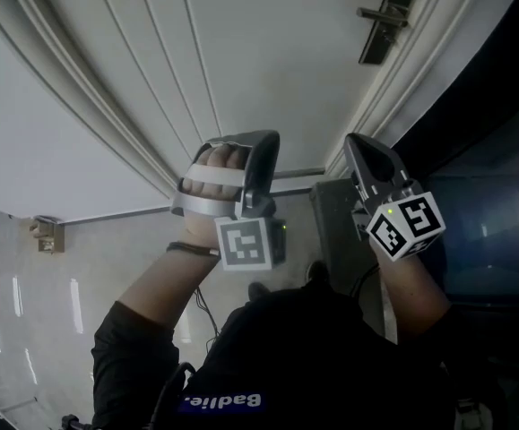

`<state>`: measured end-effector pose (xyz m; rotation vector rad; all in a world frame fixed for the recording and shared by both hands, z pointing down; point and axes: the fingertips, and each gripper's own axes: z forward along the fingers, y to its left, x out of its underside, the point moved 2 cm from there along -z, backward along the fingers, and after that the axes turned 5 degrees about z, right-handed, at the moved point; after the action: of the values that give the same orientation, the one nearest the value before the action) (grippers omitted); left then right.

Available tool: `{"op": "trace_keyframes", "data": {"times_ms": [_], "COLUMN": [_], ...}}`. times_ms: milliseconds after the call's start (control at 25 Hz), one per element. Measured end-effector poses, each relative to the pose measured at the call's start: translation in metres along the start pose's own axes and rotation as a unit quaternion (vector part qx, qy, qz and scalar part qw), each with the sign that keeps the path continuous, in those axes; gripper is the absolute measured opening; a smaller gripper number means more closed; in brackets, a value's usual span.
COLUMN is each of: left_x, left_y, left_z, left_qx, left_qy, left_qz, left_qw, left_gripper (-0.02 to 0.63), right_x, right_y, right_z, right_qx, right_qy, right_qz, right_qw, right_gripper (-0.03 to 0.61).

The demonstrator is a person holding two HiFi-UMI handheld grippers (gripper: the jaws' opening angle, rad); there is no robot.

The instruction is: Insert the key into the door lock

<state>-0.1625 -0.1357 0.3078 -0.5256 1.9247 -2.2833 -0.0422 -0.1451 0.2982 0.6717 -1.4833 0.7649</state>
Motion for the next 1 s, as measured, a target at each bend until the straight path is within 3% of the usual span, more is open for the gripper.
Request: {"op": "trace_keyframes", "data": {"times_ms": [320, 520, 680, 840, 1000], "left_x": [0.005, -0.027, -0.074, -0.116, -0.145], "left_y": [-0.032, -0.042, -0.041, -0.048, -0.065], "left_z": [-0.028, -0.05, -0.062, -0.073, -0.085], "left_qx": [0.036, 0.034, 0.04, 0.059, 0.059], "left_qy": [0.014, 0.012, -0.004, -0.008, 0.0], "left_qz": [-0.104, -0.187, -0.26, -0.348, -0.389], "left_qw": [0.9939, 0.9816, 0.9647, 0.9355, 0.9192], "left_gripper": [0.02, 0.02, 0.02, 0.02, 0.02], "right_x": [0.025, 0.043, 0.056, 0.068, 0.082], "right_y": [0.025, 0.032, 0.022, 0.009, -0.003], "right_z": [-0.023, -0.06, -0.099, -0.139, -0.175], "right_qx": [-0.023, -0.054, -0.073, -0.09, -0.103], "right_qy": [0.029, 0.031, 0.04, 0.046, 0.052], "right_qz": [0.027, 0.042, 0.06, 0.073, 0.079], "right_qw": [0.999, 0.997, 0.995, 0.992, 0.99], "right_gripper": [0.003, 0.003, 0.003, 0.003, 0.003]}}
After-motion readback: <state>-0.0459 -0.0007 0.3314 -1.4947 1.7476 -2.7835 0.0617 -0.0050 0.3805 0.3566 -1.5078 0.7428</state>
